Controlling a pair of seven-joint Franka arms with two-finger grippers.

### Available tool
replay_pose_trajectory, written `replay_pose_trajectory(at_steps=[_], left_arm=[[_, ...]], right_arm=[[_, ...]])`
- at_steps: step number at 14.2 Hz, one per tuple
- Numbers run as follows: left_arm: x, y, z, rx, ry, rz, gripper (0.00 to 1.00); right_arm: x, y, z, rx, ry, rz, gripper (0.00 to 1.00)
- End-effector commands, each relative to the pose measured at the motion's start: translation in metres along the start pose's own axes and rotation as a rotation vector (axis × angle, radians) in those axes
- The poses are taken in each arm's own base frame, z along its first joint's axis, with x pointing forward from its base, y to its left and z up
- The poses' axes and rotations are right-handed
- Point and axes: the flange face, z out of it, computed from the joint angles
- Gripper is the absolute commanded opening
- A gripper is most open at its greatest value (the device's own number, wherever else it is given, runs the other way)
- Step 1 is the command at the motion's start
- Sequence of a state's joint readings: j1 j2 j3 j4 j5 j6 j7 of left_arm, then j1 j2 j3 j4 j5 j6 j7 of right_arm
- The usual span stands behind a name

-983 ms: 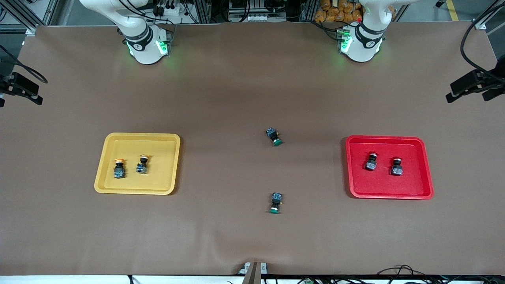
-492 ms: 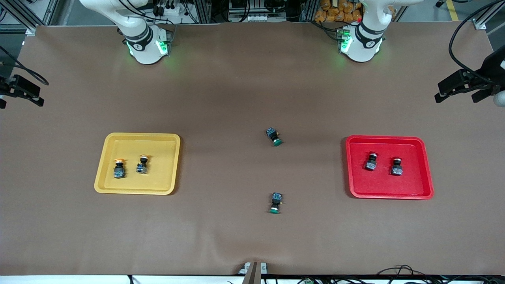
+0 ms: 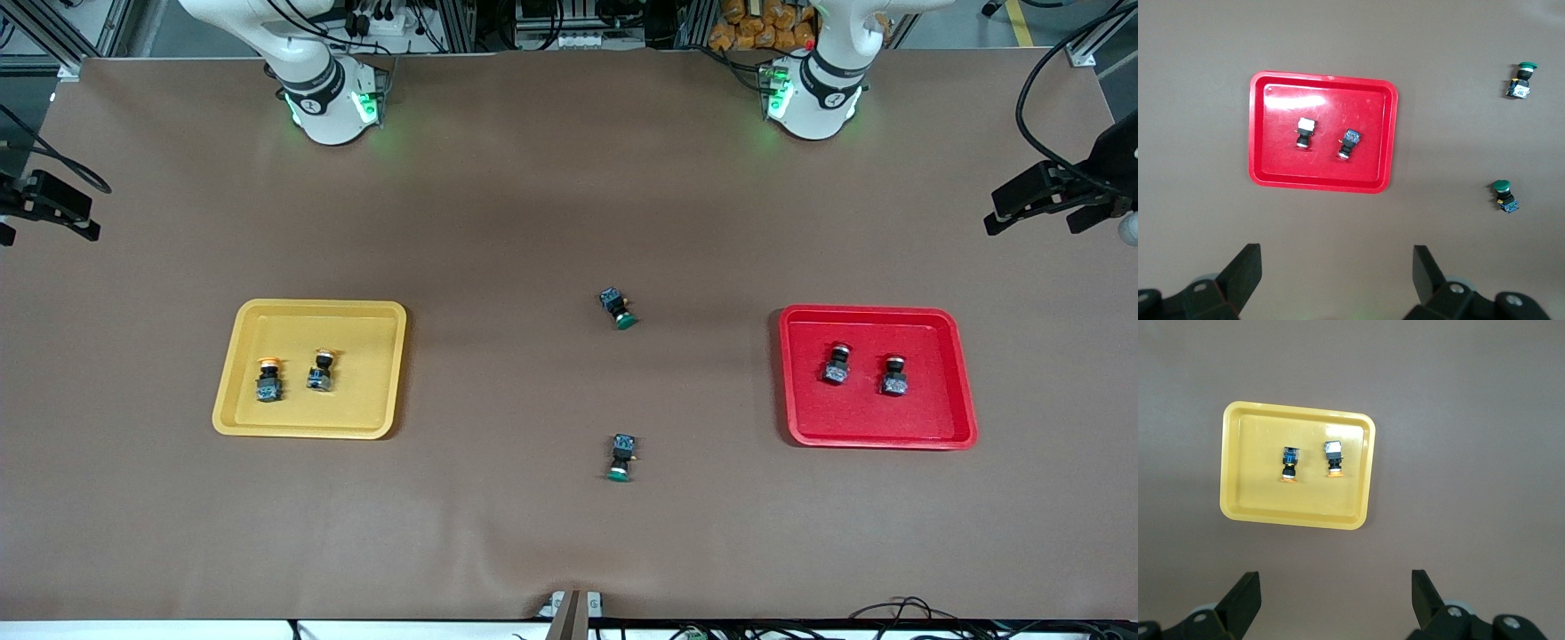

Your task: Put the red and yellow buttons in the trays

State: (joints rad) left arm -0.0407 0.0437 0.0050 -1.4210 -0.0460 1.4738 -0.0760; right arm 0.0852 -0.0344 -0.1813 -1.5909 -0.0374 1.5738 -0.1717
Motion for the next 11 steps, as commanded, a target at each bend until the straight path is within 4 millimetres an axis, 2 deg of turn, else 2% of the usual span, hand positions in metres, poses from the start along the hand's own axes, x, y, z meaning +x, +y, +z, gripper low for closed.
replay_pose_trajectory(at_steps=[1, 11], left_arm=[[-0.0006, 0.0007, -0.0016, -0.016, 0.007, -0.001, 1.0], [-0.0018, -0.0023, -0.0011, -0.012, -0.002, -0.011, 1.0]], right_arm=[[0.0043, 0.0029, -0.0041, -0.003, 0.018, -0.011, 1.0], [0.0049, 0.0038, -0.0035, -0.004, 0.019, -0.01, 1.0]])
